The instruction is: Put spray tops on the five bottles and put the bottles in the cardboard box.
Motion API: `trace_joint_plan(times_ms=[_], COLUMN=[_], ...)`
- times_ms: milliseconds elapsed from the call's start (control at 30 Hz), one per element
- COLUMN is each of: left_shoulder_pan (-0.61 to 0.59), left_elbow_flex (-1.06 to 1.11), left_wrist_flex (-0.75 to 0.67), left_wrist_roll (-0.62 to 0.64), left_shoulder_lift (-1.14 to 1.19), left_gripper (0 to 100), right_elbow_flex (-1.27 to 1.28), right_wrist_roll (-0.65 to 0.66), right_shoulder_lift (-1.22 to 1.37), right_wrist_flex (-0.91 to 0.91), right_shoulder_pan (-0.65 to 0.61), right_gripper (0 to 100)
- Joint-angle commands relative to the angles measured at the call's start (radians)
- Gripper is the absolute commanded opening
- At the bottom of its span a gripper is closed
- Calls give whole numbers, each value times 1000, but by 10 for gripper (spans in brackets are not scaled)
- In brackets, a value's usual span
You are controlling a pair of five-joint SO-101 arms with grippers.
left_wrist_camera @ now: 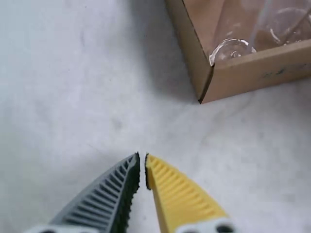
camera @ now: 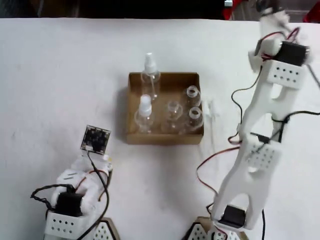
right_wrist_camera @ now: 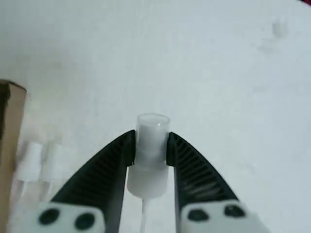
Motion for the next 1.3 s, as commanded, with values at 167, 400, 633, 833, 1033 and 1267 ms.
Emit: trace_joint_plan(times_ms=[167, 400, 633, 833, 1033, 1267], left_shoulder_pan=[-10, -10, -10, -10, -10, -10], left_elbow_flex=[2, 2, 2, 2, 2, 2], left_wrist_flex=[6, 6, 6, 6, 6, 17], left_wrist_roll=[-12, -12, -12, -12, -12, -12], left_shoulder_lift=[-7, -7, -7, -7, -7, -7], left_gripper=[24, 24, 24, 24, 24, 24], right_elbow_flex=[443, 703, 928, 1235, 1544, 1930], right_wrist_roll=[-61, -63, -60, -58, -63, -63], right_shoulder_lift=[-561, -914, -1116, -1231, -1385, -1557], right_wrist_flex=[27, 24, -170, -390, -806, -1340], right_shoulder_pan=[5, -76, -199, -255, -309, -486], right_gripper=[15, 18, 16, 16, 16, 15])
